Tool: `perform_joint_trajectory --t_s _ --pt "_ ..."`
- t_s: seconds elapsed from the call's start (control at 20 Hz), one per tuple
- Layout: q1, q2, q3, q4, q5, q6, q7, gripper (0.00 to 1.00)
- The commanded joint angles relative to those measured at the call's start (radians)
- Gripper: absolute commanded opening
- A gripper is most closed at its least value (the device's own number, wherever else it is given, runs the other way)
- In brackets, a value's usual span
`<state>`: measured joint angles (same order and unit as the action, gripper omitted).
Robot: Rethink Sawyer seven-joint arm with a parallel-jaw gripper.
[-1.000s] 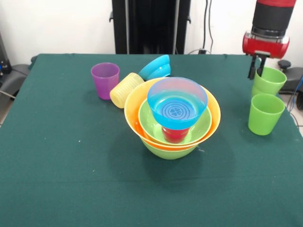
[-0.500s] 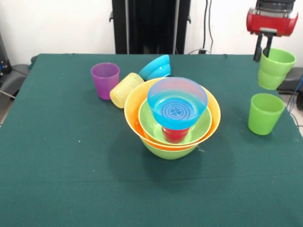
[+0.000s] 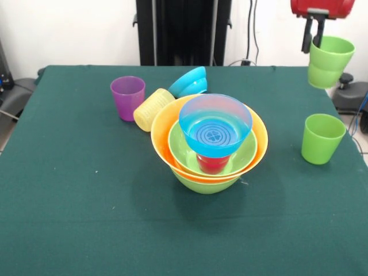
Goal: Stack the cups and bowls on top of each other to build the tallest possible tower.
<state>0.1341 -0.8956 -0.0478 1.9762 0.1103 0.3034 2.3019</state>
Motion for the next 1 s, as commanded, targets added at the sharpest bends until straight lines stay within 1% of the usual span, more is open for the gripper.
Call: perform_joint_trajectory --t_s 0.05,0.25,0.45,0.6,0.75,1.0 --pt "-0.066 -0.084 0.149 0.087 0.005 0.156 -0.034 0.00" --pt "-0.107 -0.101 0.174 0.089 0.000 0.180 -0.058 0.00" --pt "-0.139 -0.099 0.201 0.079 -0.007 0.193 -0.066 0.00" --pt "-0.152 -0.131 0.217 0.093 0.001 0.220 -0.066 0.00" --pt "-0.166 -0.154 0.218 0.092 -0.010 0.245 -0.075 0.00" --pt "-0.200 -0.130 0.234 0.063 -0.038 0.242 -0.094 0.00"
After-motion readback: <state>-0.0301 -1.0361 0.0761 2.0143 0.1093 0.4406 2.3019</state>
